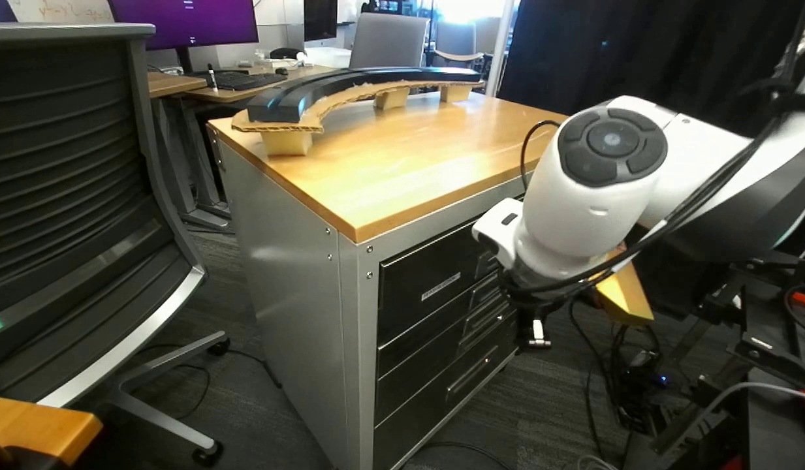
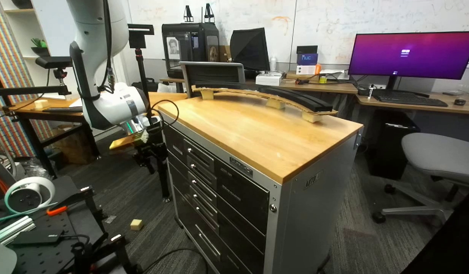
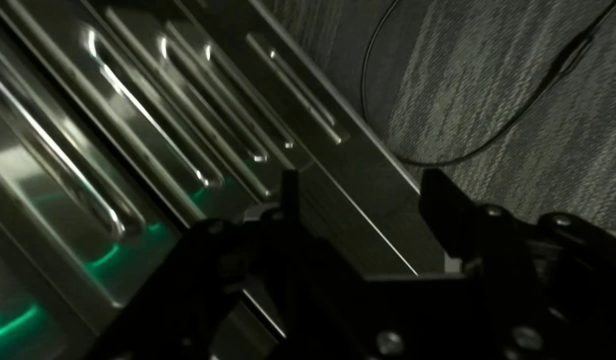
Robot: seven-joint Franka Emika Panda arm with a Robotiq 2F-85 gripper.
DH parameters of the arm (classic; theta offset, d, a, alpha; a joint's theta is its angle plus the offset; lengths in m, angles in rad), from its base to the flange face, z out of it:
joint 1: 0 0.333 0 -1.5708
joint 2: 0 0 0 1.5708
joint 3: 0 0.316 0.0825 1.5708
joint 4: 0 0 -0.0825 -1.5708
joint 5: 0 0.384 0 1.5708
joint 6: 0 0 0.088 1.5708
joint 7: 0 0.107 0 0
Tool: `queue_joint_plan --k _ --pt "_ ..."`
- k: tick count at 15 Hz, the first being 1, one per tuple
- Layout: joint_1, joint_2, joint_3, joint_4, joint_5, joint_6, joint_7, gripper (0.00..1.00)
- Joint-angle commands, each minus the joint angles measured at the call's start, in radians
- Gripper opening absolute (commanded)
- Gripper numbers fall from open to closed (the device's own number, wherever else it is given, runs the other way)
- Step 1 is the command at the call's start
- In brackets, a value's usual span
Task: Put the screwdriver in the drawer and close the drawer
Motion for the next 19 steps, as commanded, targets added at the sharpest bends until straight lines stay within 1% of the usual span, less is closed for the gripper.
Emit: queue_joint_plan --k 1,2,3,4,6,9,11,12,13,14,15,16,17,19 --pt "-0.205 -0.184 0.187 -0.145 0.279 -0.014 -0.145 0.95" --pt "-0.254 -0.219 0.239 -0.157 0.363 -0.005 -0.186 1.0" --pt "-0.279 -0.266 0.271 -0.163 0.439 0.0 -0.216 1.0" --pt "-0.321 -0.301 0.32 -0.161 0.509 -0.011 -0.244 1.0" --pt "-0.381 -0.374 0.392 -0.141 0.619 -0.015 -0.276 1.0" --pt "-0.449 -0.478 0.477 -0.083 0.772 -0.035 -0.319 1.0" --pt "-0.48 -0.541 0.512 -0.028 0.862 -0.054 -0.353 1.0" --pt "-0.312 -0.612 0.34 -0.002 0.984 -0.046 -0.423 1.0" --pt "-0.298 -0.635 0.321 0.028 1.043 -0.059 -0.435 1.0" --pt "-0.264 -0.657 0.274 0.06 1.132 -0.076 -0.461 1.0" --pt "-0.196 -0.599 0.21 0.015 1.049 -0.028 -0.432 1.0" --pt "-0.172 -0.626 0.183 0.041 1.093 -0.046 -0.446 1.0" --pt "-0.16 -0.646 0.171 0.054 1.111 -0.06 -0.45 1.0" --pt "-0.155 -0.66 0.165 0.056 1.118 -0.067 -0.448 1.0"
